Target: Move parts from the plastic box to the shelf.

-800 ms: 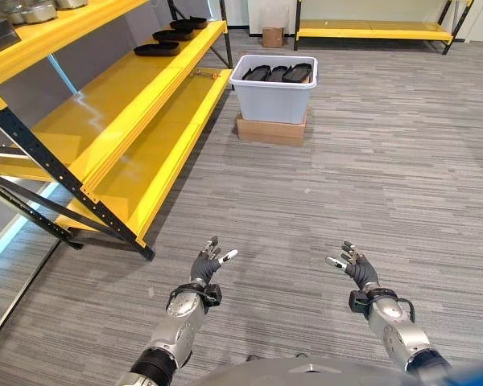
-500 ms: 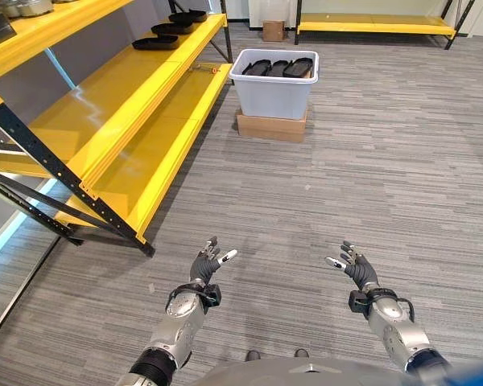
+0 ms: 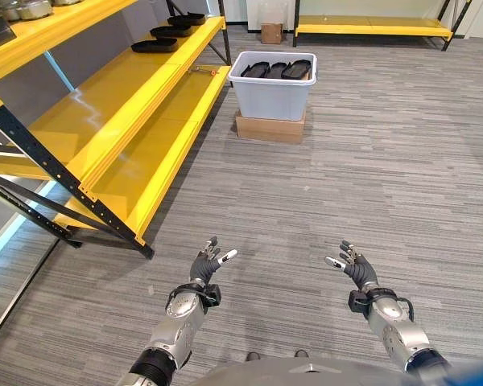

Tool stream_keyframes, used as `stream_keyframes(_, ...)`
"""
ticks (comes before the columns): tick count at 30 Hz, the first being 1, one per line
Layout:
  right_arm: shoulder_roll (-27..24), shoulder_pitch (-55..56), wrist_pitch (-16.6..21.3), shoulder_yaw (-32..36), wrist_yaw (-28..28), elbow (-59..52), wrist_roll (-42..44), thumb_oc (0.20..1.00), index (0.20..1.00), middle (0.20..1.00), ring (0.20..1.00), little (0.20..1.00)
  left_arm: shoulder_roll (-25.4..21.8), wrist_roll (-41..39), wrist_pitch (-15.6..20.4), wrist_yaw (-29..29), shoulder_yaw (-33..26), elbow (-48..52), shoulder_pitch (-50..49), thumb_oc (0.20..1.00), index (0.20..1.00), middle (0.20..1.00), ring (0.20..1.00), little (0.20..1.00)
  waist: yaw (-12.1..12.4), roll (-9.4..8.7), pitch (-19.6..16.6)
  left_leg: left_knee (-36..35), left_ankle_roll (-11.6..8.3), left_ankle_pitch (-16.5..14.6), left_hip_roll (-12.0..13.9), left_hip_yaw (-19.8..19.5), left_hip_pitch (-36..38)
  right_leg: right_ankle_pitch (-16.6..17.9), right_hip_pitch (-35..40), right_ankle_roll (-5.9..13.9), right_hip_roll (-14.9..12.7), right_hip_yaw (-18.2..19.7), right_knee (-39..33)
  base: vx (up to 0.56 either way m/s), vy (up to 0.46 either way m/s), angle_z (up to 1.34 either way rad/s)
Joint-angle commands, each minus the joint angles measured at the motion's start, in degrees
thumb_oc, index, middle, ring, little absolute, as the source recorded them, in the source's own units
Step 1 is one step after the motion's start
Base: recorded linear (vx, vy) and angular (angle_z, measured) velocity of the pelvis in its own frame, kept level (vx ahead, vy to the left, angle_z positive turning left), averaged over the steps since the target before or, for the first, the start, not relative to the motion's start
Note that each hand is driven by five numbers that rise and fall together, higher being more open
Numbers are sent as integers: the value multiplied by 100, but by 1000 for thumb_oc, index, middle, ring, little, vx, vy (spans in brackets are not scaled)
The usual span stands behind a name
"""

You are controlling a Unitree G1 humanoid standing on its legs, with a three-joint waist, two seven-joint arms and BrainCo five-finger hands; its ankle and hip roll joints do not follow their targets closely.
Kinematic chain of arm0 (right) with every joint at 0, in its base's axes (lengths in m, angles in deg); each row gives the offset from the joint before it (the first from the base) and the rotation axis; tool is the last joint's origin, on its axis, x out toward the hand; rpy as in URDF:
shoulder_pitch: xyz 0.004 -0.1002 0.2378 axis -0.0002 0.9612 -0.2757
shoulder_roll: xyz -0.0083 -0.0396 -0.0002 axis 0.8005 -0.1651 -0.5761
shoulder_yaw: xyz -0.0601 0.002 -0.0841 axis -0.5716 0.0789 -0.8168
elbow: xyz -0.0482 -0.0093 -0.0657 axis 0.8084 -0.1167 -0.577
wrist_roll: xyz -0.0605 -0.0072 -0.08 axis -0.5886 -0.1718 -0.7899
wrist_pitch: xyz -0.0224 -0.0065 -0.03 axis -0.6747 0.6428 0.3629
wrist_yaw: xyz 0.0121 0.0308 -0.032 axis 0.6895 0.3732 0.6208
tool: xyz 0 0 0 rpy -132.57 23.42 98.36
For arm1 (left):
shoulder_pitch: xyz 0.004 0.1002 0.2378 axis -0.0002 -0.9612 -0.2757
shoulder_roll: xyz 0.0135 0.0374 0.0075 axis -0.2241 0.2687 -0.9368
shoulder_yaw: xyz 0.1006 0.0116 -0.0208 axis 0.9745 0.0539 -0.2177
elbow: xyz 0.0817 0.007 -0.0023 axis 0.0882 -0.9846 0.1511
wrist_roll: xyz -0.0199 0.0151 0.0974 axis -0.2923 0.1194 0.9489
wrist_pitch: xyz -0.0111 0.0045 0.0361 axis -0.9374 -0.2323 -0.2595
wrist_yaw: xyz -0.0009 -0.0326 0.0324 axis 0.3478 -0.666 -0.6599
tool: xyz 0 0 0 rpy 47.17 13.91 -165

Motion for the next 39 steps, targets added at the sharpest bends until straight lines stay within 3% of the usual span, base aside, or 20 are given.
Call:
stream_keyframes(1, 85, -10, 189, -3, -27, -325, 134, 1000, 1000, 1000, 1000, 1000, 9, 52, 187, 48, -113, 50, 170, 1000, 1000, 1000, 1000, 1000, 34, -232, -256, 28, -87, 60, -90, -288, -183, 239, -175, 375, -180, 287, 202, 0, 0, 0)
stream_keyframes(11, 83, -67, 163, -64, -82, -285, 84, 1000, 1000, 1000, 1000, 1000, -33, 198, 196, 47, -102, 41, 240, 1000, 1000, 1000, 1000, 1000, 43, -222, -226, 28, -58, 22, -117, -253, -174, 229, -164, 402, -218, 306, 198, 2, 9, 0)
stream_keyframes(19, 89, -305, 210, -133, -117, -247, 44, 1000, 1000, 1000, 1000, 1000, -96, 197, 281, -16, -144, 133, 279, 1000, 1000, 1000, 1000, 1000, 108, -157, -132, 33, 88, 7, -236, -186, -235, 231, -407, 502, -337, 401, 506, -4, 95, -4)
stream_keyframes(23, 170, -372, 192, -193, -152, -220, 117, 1000, 1000, 1000, 1000, 1000, -180, 165, 295, -32, -186, 240, 287, 1000, 1000, 1000, 1000, 1000, 111, -100, 45, 336, 263, -147, -424, -283, -344, 150, -889, 616, -421, 466, 1557, -8, 211, -9)
stream_keyframes(24, 204, -291, 187, -169, -163, -255, 127, 1000, 1000, 1000, 1000, 1000, -197, 223, 259, -9, -194, 241, 263, 1000, 1000, 1000, 1000, 1000, 55, -82, 111, 405, 324, -186, -495, -376, -312, 466, -1280, 652, -480, 512, 2384, 46, 305, 30)
stream_keyframes(25, 235, -208, 203, -141, -188, -331, 212, 1000, 1000, 1000, 1000, 1000, -256, 312, 222, 40, -169, 265, 266, 1000, 1000, 1000, 1000, 1000, -69, -18, 290, 430, 397, -235, -501, -494, -168, 835, -1793, 584, -341, 515, 3366, 76, 280, 53)
stream_keyframes(26, 243, -189, 214, -128, -194, -353, 231, 1000, 1000, 1000, 1000, 1000, -271, 369, 207, 68, -163, 249, 268, 1000, 1000, 1000, 1000, 1000, -97, -3, 327, 437, 399, -262, -505, -533, -123, 721, -1937, 570, -285, 475, 3543, 108, 204, 65)
stream_keyframes(29, 220, -111, 275, -84, -240, -386, 447, 1000, 1000, 1000, 1000, 1000, -250, 432, 209, 153, -176, 134, 263, 1000, 1000, 1000, 1000, 1000, -259, -26, 296, 392, 404, -313, -611, -724, 104, 482, -2285, 531, 257, 518, 2901, 157, 56, 19)
stream_keyframes(30, 217, -111, 275, -85, -240, -386, 448, 1000, 1000, 1000, 1000, 1000, -247, 432, 210, 154, -176, 134, 262, 1000, 1000, 1000, 1000, 1000, -263, -16, 309, 379, 403, -319, -599, -731, 132, 473, -2261, 527, 265, 508, 2898, 260, -27, 3)
stream_keyframes(31, 203, -93, 317, -51, -228, -388, 512, 1000, 1000, 1000, 1000, 1000, -243, 431, 241, 164, -205, 87, 297, 1000, 1000, 1000, 1000, 1000, -319, -129, 254, 312, 379, -389, -751, -841, 303, 658, -2378, 577, 310, 531, 1775, 322, -59, 30)
stream_keyframes(32, 248, -103, 350, -25, -192, -377, 569, 1000, 1000, 1000, 1000, 1000, -236, 438, 287, 106, -237, 69, 333, 1000, 1000, 1000, 1000, 1000, -329, -166, 271, 243, 346, -472, -759, -869, 477, 905, -2516, 656, 168, 293, 973, 385, -70, 31)
stream_keyframes(35, 286, -156, 338, -8, -187, -355, 520, 1000, 1000, 1000, 1000, 1000, -173, 397, 328, 116, -242, 17, 318, 1000, 1000, 1000, 1000, 1000, -369, -117, 276, 179, 232, -581, -613, -825, 758, 1158, -2372, 726, 81, 27, 124, 340, -86, 14)
stream_keyframes(38, 242, 45, 367, 76, -168, -417, 602, 1000, 1000, 1000, 1000, 1000, -84, 393, 333, 195, -94, 22, 287, 1000, 1000, 1000, 1000, 1000, -542, -203, 41, 266, 52, -674, -377, -924, 1084, 1466, -2204, 684, 152, 257, 175, 452, -167, 5)
stream_keyframes(39, 213, 99, 403, 108, -187, -454, 674, 1000, 1000, 1000, 1000, 1000, -60, 348, 333, 182, -57, -11, 296, 1000, 1000, 1000, 1000, 1000, -591, -175, -61, 292, -12, -668, -246, -950, 1130, 1397, -2190, 636, 189, 208, 347, 432, -214, 44)
